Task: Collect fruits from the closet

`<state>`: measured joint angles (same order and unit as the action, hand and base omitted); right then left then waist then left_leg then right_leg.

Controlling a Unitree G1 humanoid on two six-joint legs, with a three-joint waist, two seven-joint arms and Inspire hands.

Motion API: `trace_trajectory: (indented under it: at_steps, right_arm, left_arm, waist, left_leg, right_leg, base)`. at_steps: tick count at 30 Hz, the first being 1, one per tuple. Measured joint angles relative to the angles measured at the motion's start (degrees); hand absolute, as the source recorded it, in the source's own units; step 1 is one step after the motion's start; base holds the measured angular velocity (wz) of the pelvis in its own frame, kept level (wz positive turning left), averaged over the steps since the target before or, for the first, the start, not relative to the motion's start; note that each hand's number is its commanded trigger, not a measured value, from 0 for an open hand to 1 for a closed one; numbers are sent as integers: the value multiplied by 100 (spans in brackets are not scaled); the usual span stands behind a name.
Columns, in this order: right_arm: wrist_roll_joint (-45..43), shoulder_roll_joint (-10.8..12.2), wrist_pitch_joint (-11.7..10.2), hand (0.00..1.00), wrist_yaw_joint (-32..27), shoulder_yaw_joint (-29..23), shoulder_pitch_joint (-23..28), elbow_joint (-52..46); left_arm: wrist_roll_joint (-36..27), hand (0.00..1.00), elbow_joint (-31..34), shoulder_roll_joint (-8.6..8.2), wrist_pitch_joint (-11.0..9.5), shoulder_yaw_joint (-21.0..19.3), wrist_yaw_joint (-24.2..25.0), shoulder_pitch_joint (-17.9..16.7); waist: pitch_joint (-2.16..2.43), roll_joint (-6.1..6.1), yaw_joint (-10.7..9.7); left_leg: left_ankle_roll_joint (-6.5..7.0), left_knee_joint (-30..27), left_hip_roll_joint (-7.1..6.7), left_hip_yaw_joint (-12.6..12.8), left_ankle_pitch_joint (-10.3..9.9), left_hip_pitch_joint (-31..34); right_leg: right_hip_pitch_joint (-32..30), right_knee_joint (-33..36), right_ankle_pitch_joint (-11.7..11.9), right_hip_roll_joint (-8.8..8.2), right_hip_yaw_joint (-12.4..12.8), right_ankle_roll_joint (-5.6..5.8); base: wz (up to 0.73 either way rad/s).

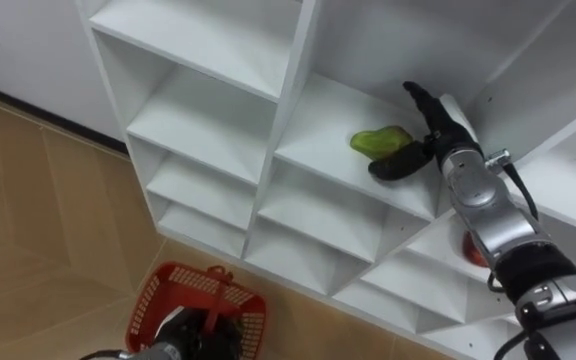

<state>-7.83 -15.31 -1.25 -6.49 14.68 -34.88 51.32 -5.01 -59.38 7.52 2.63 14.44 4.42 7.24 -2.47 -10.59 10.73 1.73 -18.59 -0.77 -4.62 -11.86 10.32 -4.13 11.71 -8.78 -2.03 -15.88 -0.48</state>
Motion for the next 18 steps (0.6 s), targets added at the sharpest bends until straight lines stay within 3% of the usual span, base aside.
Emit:
trace_trajectory:
  at_steps: [7, 14, 18]
  right_arm:
    - [-110, 11, 9, 0, 191, 7, 3, -5]
    - [266, 7, 121, 0, 636, 216, 1, 31]
    - [328, 8, 129, 0, 746, 221, 0, 100]
  left_arm:
    - [0, 100, -34, -15, 0, 7, -1, 9]
    - [-78, 100, -35, 6, 13, 39, 0, 56]
    - [-228, 100, -37, 14, 115, 45, 0, 157]
  waist:
    - [4, -6, -34]
    - [65, -53, -67]
    - [67, -55, -61]
  left_leg:
    - [0, 34, 2, 15, 0, 3]
    - [0, 30, 7, 44, 1, 0]
    - [5, 19, 3, 43, 6, -1]
  right_leg:
    - [-6, 8, 0, 0, 8, 0]
    - [-8, 11, 2, -2, 2, -2]
    - [0, 13, 2, -10, -4, -2]
  base:
    - [0]
    - [-1]
    - [0]
